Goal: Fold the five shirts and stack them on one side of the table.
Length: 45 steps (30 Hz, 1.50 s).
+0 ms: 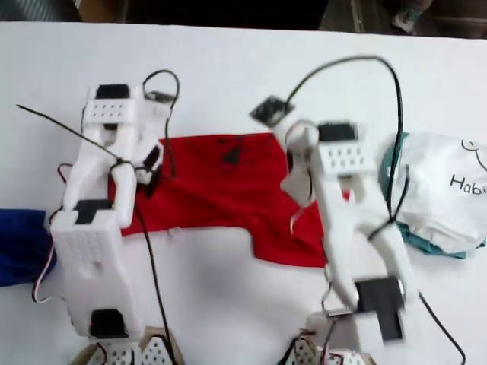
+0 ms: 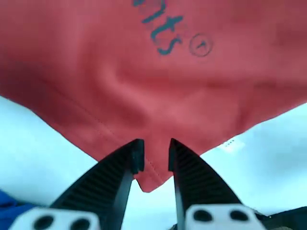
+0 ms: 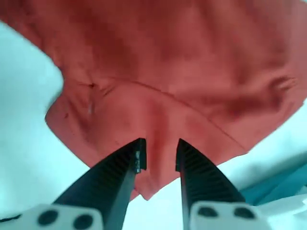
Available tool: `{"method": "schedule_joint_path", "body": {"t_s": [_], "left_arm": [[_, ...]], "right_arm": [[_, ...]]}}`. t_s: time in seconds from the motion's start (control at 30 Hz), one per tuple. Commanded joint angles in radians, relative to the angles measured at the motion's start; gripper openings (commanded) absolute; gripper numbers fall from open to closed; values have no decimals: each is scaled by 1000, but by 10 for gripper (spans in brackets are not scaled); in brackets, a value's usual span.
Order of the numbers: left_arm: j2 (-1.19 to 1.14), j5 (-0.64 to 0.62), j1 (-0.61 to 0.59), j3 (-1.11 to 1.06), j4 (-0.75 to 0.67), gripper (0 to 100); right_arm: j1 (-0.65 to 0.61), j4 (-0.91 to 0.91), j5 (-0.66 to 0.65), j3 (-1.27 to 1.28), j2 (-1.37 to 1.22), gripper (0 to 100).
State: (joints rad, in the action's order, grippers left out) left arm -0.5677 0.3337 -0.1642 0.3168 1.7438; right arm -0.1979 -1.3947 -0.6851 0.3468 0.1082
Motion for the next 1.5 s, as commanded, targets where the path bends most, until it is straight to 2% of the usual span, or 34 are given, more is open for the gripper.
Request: {"method": "schedule_joint_path", "body": {"t_s": [0.0, 0.13, 0.3, 0.57, 0.83, 1.2, 1.47], "left_arm": [[78, -6, -18, -87, -84, 115], [54, -5, -75, -186, -192, 116], [-25, -11, -106, -229, -258, 115], [-84, -8, -101, -226, -273, 114], [-87, -11, -91, -226, -276, 116], [-91, -9, -91, -226, -276, 116], [-92, -9, -91, -226, -276, 116]], "right_arm": [[-30, 151, -3, 315, 232, 115], [-81, 245, 0, 551, 390, 116], [-145, 252, -3, 651, 484, 117], [-151, 331, -8, 658, 486, 183], [-154, 374, -9, 663, 478, 184], [-151, 556, -8, 713, 259, 183], [-151, 568, -6, 707, 242, 53]]}}
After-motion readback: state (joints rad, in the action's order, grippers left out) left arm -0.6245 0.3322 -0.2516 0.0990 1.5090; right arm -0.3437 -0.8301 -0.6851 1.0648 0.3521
